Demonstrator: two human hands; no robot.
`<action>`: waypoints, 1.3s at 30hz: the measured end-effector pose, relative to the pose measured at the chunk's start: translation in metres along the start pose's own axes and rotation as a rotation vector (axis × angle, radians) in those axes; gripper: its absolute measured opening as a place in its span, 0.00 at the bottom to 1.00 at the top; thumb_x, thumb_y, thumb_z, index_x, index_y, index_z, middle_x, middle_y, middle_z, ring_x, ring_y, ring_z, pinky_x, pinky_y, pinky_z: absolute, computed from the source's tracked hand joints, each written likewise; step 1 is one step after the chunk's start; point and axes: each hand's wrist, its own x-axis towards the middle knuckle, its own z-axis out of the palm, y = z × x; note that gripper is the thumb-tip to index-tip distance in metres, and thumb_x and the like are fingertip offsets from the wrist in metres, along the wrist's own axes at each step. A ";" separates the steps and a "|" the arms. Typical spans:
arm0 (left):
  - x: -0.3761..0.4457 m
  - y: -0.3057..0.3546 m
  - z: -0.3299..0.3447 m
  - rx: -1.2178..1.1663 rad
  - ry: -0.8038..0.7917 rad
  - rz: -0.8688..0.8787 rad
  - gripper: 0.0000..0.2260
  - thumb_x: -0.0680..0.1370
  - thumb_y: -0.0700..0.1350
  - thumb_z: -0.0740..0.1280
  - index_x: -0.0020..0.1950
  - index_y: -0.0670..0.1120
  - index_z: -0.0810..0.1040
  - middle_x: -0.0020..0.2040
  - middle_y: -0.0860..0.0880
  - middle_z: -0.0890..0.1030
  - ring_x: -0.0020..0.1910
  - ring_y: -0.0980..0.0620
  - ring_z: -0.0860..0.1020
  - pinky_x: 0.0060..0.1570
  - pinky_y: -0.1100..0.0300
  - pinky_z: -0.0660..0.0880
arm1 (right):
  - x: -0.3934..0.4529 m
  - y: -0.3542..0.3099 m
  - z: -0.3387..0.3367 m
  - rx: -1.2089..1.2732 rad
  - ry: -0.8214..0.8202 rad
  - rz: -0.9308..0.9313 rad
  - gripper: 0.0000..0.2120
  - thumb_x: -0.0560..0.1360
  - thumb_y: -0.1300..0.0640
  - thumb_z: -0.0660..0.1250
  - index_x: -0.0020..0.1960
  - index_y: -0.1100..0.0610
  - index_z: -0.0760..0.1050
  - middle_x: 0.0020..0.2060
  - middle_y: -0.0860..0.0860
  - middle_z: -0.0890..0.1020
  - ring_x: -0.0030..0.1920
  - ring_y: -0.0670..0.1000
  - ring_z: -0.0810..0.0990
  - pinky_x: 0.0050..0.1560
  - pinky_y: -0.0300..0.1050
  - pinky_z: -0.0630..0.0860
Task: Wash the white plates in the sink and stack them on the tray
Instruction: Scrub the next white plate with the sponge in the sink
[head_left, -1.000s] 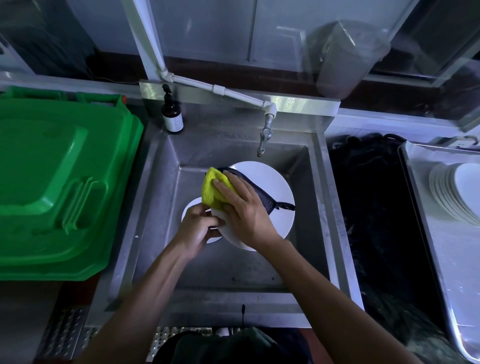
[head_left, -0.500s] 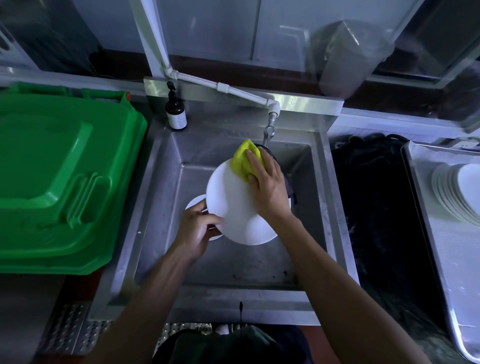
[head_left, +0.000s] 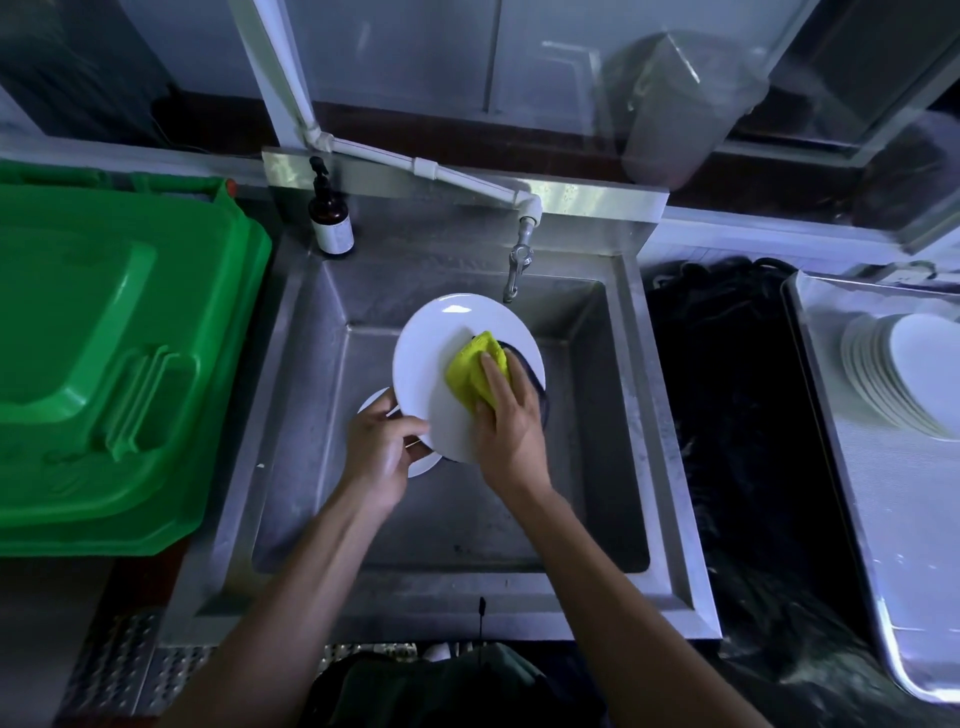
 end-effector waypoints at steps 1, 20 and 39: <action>0.001 0.000 0.001 -0.002 0.008 0.005 0.20 0.65 0.30 0.66 0.55 0.40 0.83 0.48 0.42 0.83 0.45 0.40 0.80 0.43 0.50 0.81 | -0.003 -0.003 0.003 0.021 -0.012 0.004 0.26 0.79 0.64 0.61 0.77 0.55 0.65 0.77 0.56 0.62 0.75 0.58 0.62 0.74 0.55 0.63; 0.007 -0.001 -0.013 -0.124 0.087 0.044 0.19 0.69 0.26 0.61 0.50 0.44 0.84 0.46 0.43 0.83 0.43 0.42 0.81 0.40 0.53 0.81 | -0.023 -0.007 0.012 -0.017 0.005 -0.008 0.24 0.81 0.62 0.63 0.76 0.57 0.66 0.76 0.60 0.64 0.75 0.61 0.64 0.72 0.56 0.65; 0.012 0.004 -0.032 0.120 0.018 0.065 0.15 0.60 0.32 0.65 0.40 0.45 0.83 0.39 0.47 0.81 0.38 0.46 0.79 0.40 0.51 0.81 | 0.015 0.022 -0.005 0.177 0.094 0.157 0.32 0.79 0.57 0.66 0.79 0.47 0.57 0.78 0.50 0.58 0.74 0.51 0.63 0.68 0.43 0.64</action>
